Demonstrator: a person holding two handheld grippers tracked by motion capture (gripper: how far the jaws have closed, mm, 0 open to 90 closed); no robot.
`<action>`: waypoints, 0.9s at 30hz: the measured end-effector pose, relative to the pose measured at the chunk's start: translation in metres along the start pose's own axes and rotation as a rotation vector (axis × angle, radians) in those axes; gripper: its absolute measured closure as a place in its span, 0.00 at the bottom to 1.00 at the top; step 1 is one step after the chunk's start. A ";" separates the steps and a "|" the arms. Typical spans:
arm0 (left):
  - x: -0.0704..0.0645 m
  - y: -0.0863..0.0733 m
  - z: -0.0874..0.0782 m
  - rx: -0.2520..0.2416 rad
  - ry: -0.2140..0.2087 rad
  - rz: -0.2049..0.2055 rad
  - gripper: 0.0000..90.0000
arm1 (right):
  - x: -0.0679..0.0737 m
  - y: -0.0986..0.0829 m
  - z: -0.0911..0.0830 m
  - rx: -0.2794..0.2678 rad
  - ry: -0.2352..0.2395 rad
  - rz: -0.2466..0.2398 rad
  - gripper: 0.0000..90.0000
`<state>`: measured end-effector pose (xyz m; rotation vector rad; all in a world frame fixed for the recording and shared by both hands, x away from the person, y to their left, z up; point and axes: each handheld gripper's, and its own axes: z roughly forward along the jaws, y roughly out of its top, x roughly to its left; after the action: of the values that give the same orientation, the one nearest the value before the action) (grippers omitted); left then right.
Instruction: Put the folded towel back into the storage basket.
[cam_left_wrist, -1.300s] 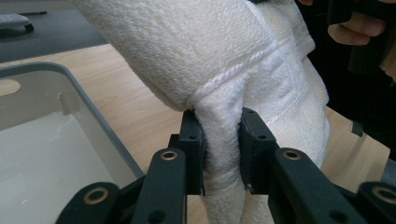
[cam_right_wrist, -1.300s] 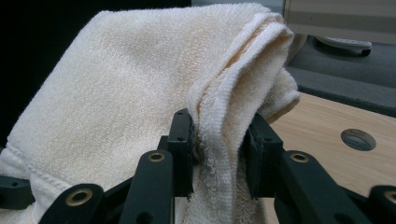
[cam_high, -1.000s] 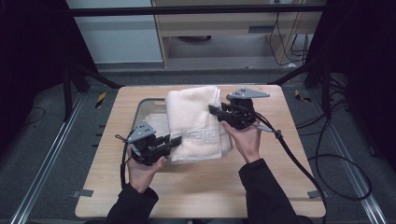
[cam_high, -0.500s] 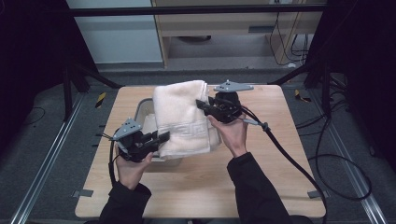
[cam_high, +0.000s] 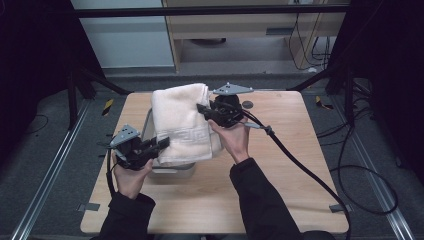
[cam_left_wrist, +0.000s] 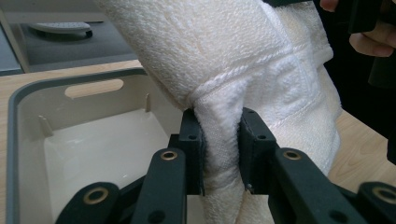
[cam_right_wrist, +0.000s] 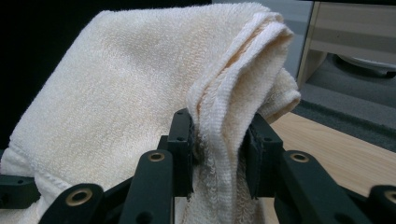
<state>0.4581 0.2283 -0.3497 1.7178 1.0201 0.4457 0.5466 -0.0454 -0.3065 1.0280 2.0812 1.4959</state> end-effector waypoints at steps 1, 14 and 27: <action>0.002 0.000 -0.001 -0.002 0.004 -0.004 0.81 | 0.001 0.001 0.002 0.002 0.001 -0.001 0.75; 0.023 -0.001 -0.009 -0.015 0.052 -0.037 0.81 | 0.012 0.007 0.026 -0.001 0.017 0.000 0.75; 0.043 -0.006 -0.013 -0.010 0.108 -0.061 0.81 | 0.024 0.011 0.054 0.008 0.023 0.002 0.75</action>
<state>0.4711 0.2709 -0.3578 1.6633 1.1430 0.5083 0.5705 0.0091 -0.3135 1.0202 2.1041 1.5087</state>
